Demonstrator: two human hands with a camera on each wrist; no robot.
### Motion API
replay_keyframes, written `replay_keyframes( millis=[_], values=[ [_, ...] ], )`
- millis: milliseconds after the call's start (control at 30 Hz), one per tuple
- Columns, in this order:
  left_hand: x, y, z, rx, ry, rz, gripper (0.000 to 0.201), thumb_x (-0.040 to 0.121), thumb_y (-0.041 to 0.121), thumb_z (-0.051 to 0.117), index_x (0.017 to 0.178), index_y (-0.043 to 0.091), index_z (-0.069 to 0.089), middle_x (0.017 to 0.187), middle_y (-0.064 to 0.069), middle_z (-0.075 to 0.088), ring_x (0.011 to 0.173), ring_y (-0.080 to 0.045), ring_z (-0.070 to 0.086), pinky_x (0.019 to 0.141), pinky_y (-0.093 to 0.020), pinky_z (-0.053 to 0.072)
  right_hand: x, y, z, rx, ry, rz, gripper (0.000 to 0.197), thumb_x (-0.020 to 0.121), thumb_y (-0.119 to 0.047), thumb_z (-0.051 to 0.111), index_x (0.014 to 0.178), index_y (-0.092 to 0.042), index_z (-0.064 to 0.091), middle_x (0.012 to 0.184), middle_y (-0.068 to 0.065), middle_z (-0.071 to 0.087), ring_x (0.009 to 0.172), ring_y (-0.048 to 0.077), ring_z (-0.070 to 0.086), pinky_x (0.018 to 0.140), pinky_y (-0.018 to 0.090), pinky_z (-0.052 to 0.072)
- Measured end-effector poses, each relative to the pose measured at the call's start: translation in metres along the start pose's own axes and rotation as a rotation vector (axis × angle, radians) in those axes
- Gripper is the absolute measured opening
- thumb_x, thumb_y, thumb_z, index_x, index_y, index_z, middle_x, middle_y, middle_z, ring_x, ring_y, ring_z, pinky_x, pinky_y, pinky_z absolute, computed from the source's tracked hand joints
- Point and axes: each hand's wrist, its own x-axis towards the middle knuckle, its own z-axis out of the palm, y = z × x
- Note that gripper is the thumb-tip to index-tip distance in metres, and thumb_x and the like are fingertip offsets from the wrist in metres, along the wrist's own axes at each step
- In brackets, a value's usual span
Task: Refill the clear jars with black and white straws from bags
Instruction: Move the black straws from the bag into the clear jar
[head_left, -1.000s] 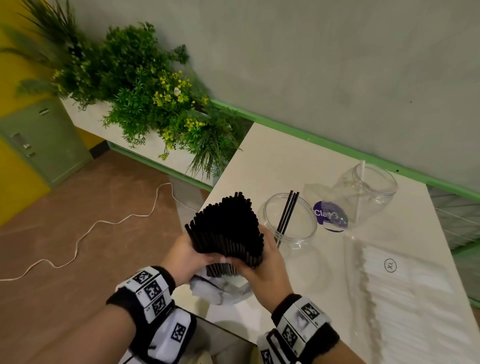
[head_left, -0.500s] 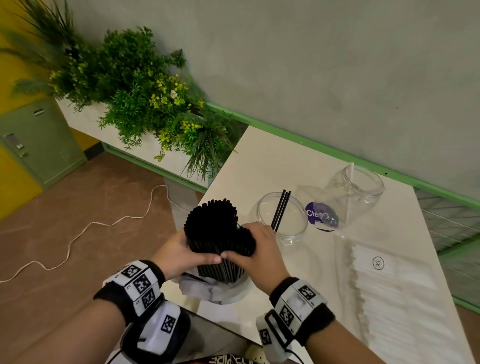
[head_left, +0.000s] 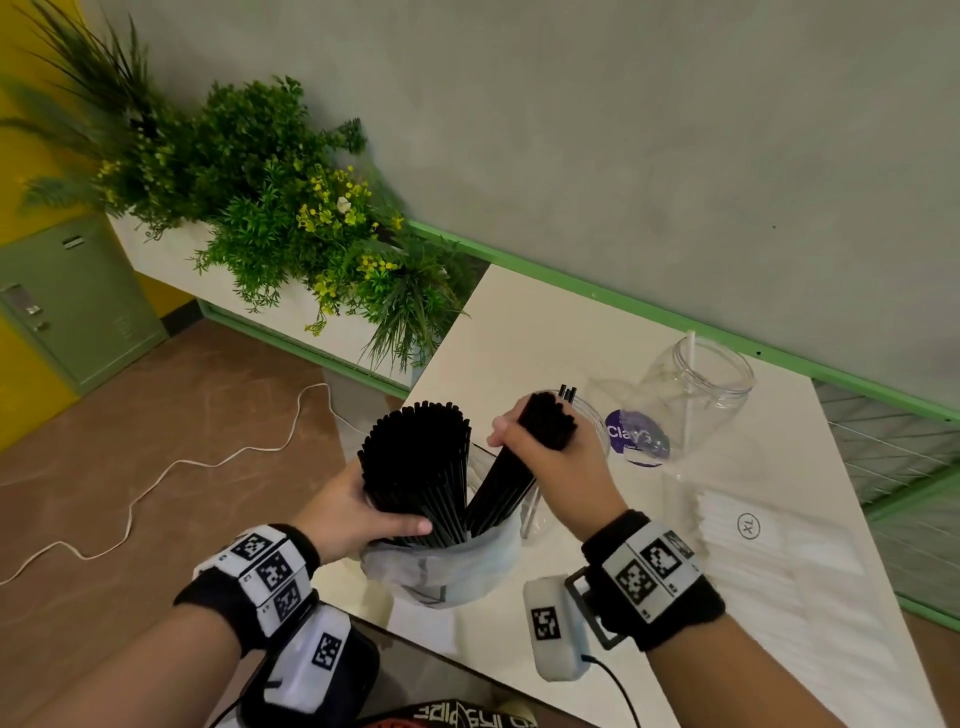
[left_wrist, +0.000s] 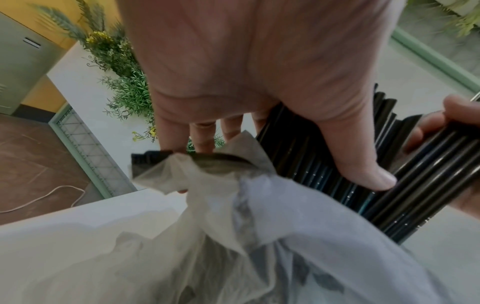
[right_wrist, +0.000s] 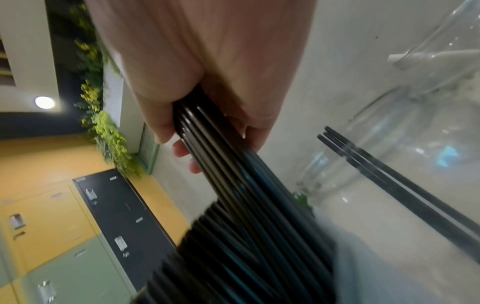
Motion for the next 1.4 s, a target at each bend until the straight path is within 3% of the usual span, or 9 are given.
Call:
replay_keyframes(
  millis=[200,500,667,767,933,1133,1233,1300,1400],
  values=[
    [0.004,-0.001,-0.003,0.042,-0.038,-0.007,0.105,0.017,0.068,0.085,0.112,0.04,0.05,0.115,0.017,0.06,0.107,-0.002,0.056,0.1,-0.03,0.043,0.015,-0.037,-0.015,0.288,0.137,0.037,0.006,0.091,-0.005,0.06,0.089,-0.007,0.054,0.071,0.005,0.066,0.08,0.026,0.065,0.086,0.043,0.052],
    [0.01,-0.001,-0.006,0.056,-0.068,-0.013,0.116,0.021,0.065,0.088,0.124,0.028,0.05,0.115,0.012,0.063,0.107,-0.003,0.058,0.098,-0.03,0.046,0.036,-0.088,-0.059,0.386,0.301,-0.146,0.012,0.095,-0.005,0.054,0.085,-0.013,0.056,0.075,0.003,0.063,0.079,0.022,0.065,0.086,0.041,0.052],
    [0.012,-0.001,-0.005,0.053,-0.068,-0.021,0.09,0.035,0.051,0.092,0.114,0.033,0.053,0.11,0.014,0.064,0.106,-0.005,0.059,0.094,-0.027,0.046,0.047,-0.066,-0.066,0.166,0.363,-0.165,0.003,0.092,-0.005,0.058,0.091,-0.006,0.056,0.084,0.012,0.064,0.08,0.02,0.064,0.081,0.033,0.053],
    [0.014,-0.003,-0.005,0.044,-0.061,-0.022,0.099,0.023,0.063,0.088,0.111,0.036,0.054,0.11,0.013,0.065,0.105,-0.003,0.059,0.095,-0.027,0.047,0.054,-0.02,-0.056,0.14,0.388,-0.038,0.011,0.087,-0.001,0.065,0.087,-0.01,0.059,0.084,0.009,0.065,0.081,0.018,0.063,0.083,0.034,0.052],
    [0.015,0.001,-0.005,0.054,-0.082,0.023,0.107,0.024,0.066,0.086,0.119,0.032,0.05,0.113,0.018,0.061,0.102,0.012,0.053,0.079,-0.005,0.043,0.062,0.043,-0.041,0.115,0.368,0.158,0.02,0.08,-0.002,0.073,0.08,-0.018,0.061,0.079,-0.004,0.063,0.077,0.011,0.06,0.084,0.036,0.049],
    [0.015,0.002,-0.005,0.05,-0.073,-0.003,0.096,0.022,0.065,0.085,0.108,0.039,0.052,0.107,0.021,0.061,0.098,0.013,0.053,0.076,-0.004,0.042,0.065,0.066,-0.03,-0.18,0.319,0.084,0.029,0.082,-0.016,0.073,0.101,-0.023,0.053,0.086,-0.007,0.064,0.089,0.009,0.06,0.088,0.032,0.044],
    [0.015,0.003,-0.005,0.044,-0.066,-0.002,0.092,0.019,0.066,0.084,0.102,0.042,0.051,0.103,0.021,0.062,0.093,0.015,0.053,0.077,-0.004,0.042,0.062,0.067,-0.024,-0.319,0.295,0.01,0.03,0.087,-0.02,0.069,0.11,-0.023,0.051,0.099,-0.006,0.058,0.088,-0.004,0.052,0.081,0.015,0.038],
    [0.015,0.002,-0.005,0.045,-0.065,-0.006,0.093,0.018,0.068,0.084,0.102,0.043,0.052,0.104,0.02,0.063,0.096,0.012,0.054,0.083,-0.011,0.043,0.062,0.067,-0.022,-0.499,0.251,-0.07,0.031,0.089,-0.019,0.065,0.117,-0.02,0.052,0.107,-0.005,0.05,0.088,-0.001,0.045,0.077,0.008,0.035],
    [0.014,0.002,-0.004,0.034,-0.064,-0.009,0.093,0.017,0.067,0.084,0.101,0.041,0.053,0.104,0.02,0.063,0.096,0.011,0.054,0.084,-0.013,0.043,0.065,0.07,-0.022,-0.677,0.163,-0.095,0.025,0.094,-0.01,0.055,0.118,-0.014,0.054,0.111,-0.004,0.043,0.097,0.008,0.042,0.085,0.02,0.036]
  ],
)
